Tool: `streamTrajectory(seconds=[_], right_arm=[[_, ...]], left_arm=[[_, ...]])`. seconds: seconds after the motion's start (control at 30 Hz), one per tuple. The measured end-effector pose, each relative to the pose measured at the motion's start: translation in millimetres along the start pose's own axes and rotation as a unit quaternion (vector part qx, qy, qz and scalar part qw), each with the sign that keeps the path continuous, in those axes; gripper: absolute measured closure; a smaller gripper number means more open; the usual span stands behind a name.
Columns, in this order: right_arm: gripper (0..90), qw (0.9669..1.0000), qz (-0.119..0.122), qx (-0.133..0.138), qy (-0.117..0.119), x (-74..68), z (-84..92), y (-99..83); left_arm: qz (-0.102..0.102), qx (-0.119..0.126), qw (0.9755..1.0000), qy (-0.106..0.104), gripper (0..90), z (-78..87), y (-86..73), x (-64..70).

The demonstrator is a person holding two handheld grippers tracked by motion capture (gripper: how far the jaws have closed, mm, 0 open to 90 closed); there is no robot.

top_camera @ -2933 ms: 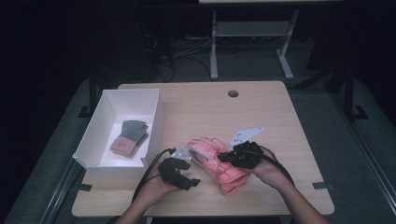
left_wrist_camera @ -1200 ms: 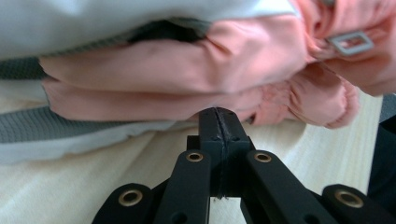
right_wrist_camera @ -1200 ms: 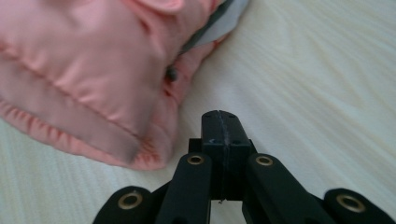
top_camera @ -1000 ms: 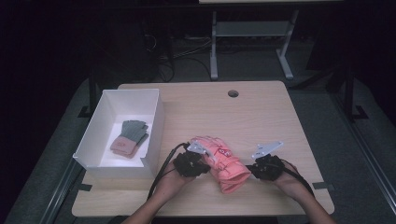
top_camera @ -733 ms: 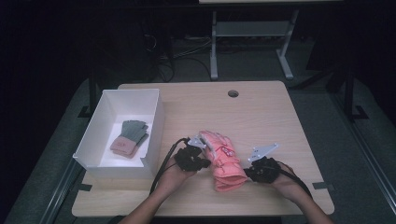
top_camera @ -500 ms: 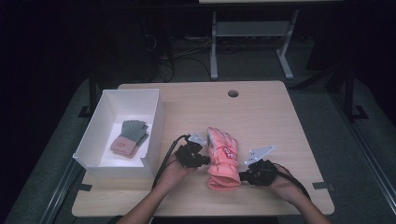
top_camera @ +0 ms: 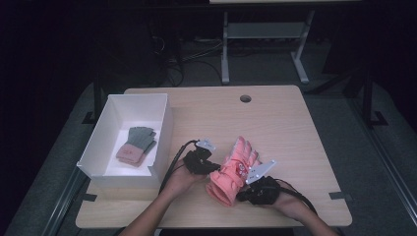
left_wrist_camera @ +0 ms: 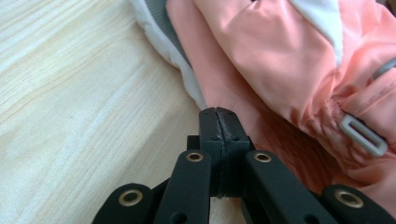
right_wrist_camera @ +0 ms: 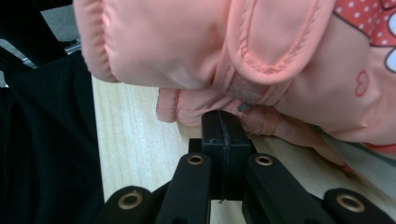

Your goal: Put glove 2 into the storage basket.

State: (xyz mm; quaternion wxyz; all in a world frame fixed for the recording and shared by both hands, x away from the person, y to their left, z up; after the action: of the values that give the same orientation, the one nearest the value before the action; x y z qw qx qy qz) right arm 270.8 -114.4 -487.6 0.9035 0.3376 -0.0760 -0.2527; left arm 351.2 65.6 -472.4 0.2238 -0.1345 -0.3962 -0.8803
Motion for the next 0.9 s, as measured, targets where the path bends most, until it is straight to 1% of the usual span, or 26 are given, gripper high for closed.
streamTrajectory(seconds=[0.03, 0.07, 0.1, 0.13, 0.17, 0.23, 0.27, 0.3, 0.37, 0.4, 0.43, 0.5, 0.53, 0.57, 0.6, 0.63, 0.67, 0.73, 0.77, 0.8, 0.83, 0.9], right_arm=[[90.0, 1.0000, 0.002, 0.000, 0.001, -0.3, 0.1, 0.2], [90.0, 0.9999, 0.009, 0.001, -0.004, 0.9, 1.3, 0.1], [90.0, 1.0000, 0.004, 0.001, -0.007, 1.3, 3.6, 0.0], [90.0, 0.9999, 0.007, 0.005, -0.011, 3.2, 5.6, -0.2], [90.0, 0.9999, 0.000, 0.008, -0.015, 4.7, 9.6, -0.2], [90.0, 0.9995, -0.006, 0.019, -0.025, 9.3, 17.6, 0.1], [90.0, 0.9991, -0.010, 0.028, -0.031, 12.5, 22.5, 0.7], [90.0, 0.9986, -0.016, 0.036, -0.036, 15.5, 27.7, 1.8], [90.0, 0.9967, -0.029, 0.058, -0.048, 23.1, 38.6, 5.3], [90.0, 0.9960, -0.035, 0.062, -0.054, 25.4, 41.9, 6.6], [90.0, 0.9950, -0.037, 0.069, -0.061, 28.8, 45.7, 8.2], [90.0, 0.9927, -0.044, 0.084, -0.074, 35.1, 50.9, 11.2], [90.0, 0.9918, -0.046, 0.087, -0.082, 38.1, 52.5, 12.4], [90.0, 0.9908, -0.051, 0.091, -0.086, 40.8, 53.7, 13.6], [90.0, 0.9898, -0.054, 0.095, -0.092, 43.4, 54.7, 14.9], [90.0, 0.9890, -0.052, 0.099, -0.097, 46.2, 54.7, 16.1], [90.0, 0.9882, -0.056, 0.101, -0.101, 47.8, 54.8, 17.9], [90.0, 0.9870, -0.059, 0.106, -0.105, 49.9, 53.3, 20.2], [90.0, 0.9867, -0.060, 0.108, -0.105, 50.5, 51.6, 22.1], [90.0, 0.9867, -0.058, 0.109, -0.106, 51.4, 50.1, 23.0], [90.0, 0.9870, -0.056, 0.106, -0.107, 51.6, 47.3, 24.5], [90.0, 0.9877, -0.061, 0.096, -0.107, 51.3, 42.9, 25.3]], left_arm=[[0.003, 0.000, 1.0000, 0.004, 89.7, 0.9, -0.6, -0.8], [0.003, 0.001, 1.0000, 0.006, 89.7, 1.6, -1.1, -1.6], [0.007, 0.000, 0.9999, 0.009, 89.6, 2.8, -1.5, -1.8], [0.006, -0.003, 0.9999, 0.013, 89.6, 4.9, -2.1, -2.4], [0.011, 0.005, 0.9998, 0.014, 89.6, 5.9, -2.3, -2.4], [0.017, 0.008, 0.9996, 0.020, 89.6, 9.4, -3.5, -2.9], [0.019, 0.005, 0.9996, 0.022, 89.6, 11.9, -4.6, -3.3], [0.023, 0.009, 0.9994, 0.024, 89.6, 14.1, -5.5, -3.3], [0.019, 0.003, 0.9994, 0.028, 89.5, 19.9, -7.7, -4.0], [0.025, 0.012, 0.9992, 0.029, 89.4, 21.2, -8.3, -3.2], [0.029, 0.011, 0.9990, 0.032, 88.4, 24.1, -9.3, -2.8], [0.028, 0.010, 0.9988, 0.039, 83.3, 28.5, -9.8, -3.8], [0.029, 0.015, 0.9984, 0.047, 77.9, 30.4, -9.3, -4.6], [0.032, 0.021, 0.9977, 0.056, 70.3, 32.0, -8.4, -5.4], [0.032, 0.021, 0.9974, 0.062, 65.4, 34.1, -7.6, -6.5], [0.037, 0.032, 0.9965, 0.068, 61.0, 35.0, -5.7, -6.7], [0.037, 0.035, 0.9961, 0.073, 56.0, 35.9, -4.6, -6.9], [0.040, 0.045, 0.9950, 0.080, 49.8, 38.3, -0.3, -6.1], [0.042, 0.053, 0.9944, 0.081, 47.4, 38.8, 1.3, -5.6], [0.040, 0.055, 0.9943, 0.082, 45.7, 40.7, 3.1, -5.4], [0.038, 0.056, 0.9944, 0.081, 44.2, 41.6, 3.8, -5.3], [0.038, 0.059, 0.9943, 0.081, 41.3, 42.9, 4.9, -4.1]])
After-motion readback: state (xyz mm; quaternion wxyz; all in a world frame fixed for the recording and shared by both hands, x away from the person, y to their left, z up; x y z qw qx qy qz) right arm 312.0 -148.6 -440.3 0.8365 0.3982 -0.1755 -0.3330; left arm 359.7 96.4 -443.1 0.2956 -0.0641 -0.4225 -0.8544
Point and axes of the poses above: each handheld gripper's, and its own axes: z roughly backward along the jaws, y roughly out of its top, x roughly to its right, the point moved 4 cm from there along -z, roughly forward along the jaws, and after that the axes turned 14 degrees about -y, right-handed, at the moved point
